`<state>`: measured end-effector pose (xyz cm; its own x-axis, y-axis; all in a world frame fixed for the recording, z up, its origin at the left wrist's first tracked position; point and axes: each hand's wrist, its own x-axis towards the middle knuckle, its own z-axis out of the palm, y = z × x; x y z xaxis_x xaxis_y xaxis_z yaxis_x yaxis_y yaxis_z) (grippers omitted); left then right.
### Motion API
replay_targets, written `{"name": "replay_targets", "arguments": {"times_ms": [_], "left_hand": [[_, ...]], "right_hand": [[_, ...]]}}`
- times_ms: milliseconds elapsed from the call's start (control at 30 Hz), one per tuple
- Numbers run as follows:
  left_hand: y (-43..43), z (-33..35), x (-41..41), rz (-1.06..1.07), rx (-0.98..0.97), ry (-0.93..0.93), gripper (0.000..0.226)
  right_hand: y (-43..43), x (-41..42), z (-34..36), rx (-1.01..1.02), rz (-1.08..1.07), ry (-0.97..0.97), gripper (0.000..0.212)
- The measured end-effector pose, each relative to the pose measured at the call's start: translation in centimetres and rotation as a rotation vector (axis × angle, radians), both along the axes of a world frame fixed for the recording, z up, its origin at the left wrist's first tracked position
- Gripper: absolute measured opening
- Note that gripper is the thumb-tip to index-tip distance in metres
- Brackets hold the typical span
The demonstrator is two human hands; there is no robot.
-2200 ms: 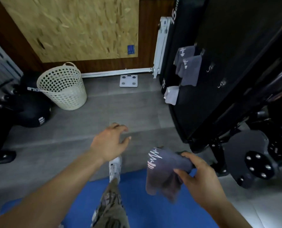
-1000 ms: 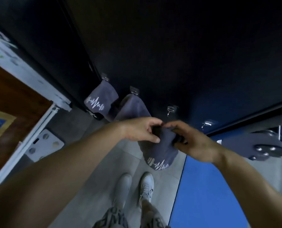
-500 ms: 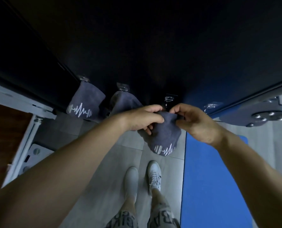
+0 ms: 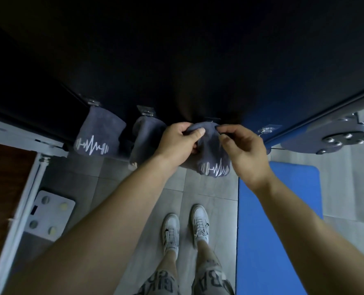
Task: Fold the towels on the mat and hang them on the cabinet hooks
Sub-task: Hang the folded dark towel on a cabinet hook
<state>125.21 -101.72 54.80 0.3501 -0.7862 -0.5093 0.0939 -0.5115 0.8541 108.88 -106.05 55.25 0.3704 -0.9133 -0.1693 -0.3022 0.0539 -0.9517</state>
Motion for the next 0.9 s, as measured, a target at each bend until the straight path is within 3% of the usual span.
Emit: {"name": "replay_targets", "arguments": {"times_ms": [100, 233, 333, 400, 533, 667, 767, 900], "left_hand": [[0.0, -1.0, -0.8, 0.062, -0.010, -0.043, 0.013], [0.1, -1.6, -2.0, 0.120, 0.016, -0.062, 0.028], [0.6, -1.6, -3.2, 0.249, 0.025, -0.242, 0.039], [1.2, -1.8, -3.7, 0.319, -0.072, -0.353, 0.035], [2.1, -2.8, -4.2, 0.190, -0.233, -0.603, 0.016], [3.4, -3.0, -4.7, 0.020, -0.197, -0.716, 0.039], [4.4, -3.3, -5.2, -0.092, -0.167, -0.486, 0.058], [4.0, -3.2, -5.3, -0.039, -0.127, -0.072, 0.067]], "right_hand": [[0.9, 0.0, -1.1, -0.194, 0.065, 0.162, 0.028], [1.8, -0.1, -3.1, -0.286, 0.073, 0.252, 0.036], [1.9, -0.1, -3.9, -0.303, 0.066, 0.274, 0.039], [1.8, -0.2, -4.3, -0.367, 0.070, 0.344, 0.039], [1.6, -0.6, -4.0, -0.447, 0.080, 0.411, 0.040], [1.7, -0.2, -3.6, -0.308, 0.154, 0.263, 0.042], [1.9, 0.0, -4.1, -0.200, 0.126, 0.184, 0.042], [2.5, 0.1, -3.8, 0.035, 0.062, -0.020, 0.038]]}}
